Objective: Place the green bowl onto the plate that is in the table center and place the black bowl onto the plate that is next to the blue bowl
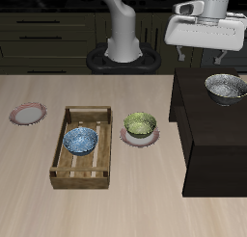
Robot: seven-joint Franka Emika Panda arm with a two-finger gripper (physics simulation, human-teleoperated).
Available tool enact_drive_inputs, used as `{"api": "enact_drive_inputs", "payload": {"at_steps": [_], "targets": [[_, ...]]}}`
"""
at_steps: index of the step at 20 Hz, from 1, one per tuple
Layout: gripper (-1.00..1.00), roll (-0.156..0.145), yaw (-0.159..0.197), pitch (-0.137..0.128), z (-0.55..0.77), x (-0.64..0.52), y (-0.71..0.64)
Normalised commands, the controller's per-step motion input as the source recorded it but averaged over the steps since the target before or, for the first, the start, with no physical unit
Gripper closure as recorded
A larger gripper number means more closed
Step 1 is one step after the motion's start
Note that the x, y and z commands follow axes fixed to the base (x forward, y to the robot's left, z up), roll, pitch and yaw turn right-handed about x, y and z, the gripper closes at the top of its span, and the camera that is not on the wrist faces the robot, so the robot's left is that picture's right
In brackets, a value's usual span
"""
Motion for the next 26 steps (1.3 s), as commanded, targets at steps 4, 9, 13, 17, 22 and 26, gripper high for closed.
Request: {"api": "enact_drive_inputs", "payload": {"at_steps": [4, 9, 13, 17, 22, 26], "targets": [[-1.0, 0.028, -0.029, 0.056, -0.24, 0.1, 0.25], [-1.0, 0.011, 0.0, 0.029, -0.17, 0.08, 0.1], [-1.0, -0.002, 0.008, 0.027, -0.24, 0.1, 0.04], [-1.0, 0.009, 0.006, 0.057, -0.44, 0.07, 0.05], [-1.0, -0.009, -0.003, 0.044, -0.42, 0.04, -0.05], [1.0, 0.055, -0.003, -0.001, -0.48, -0.03, -0.06]]}}
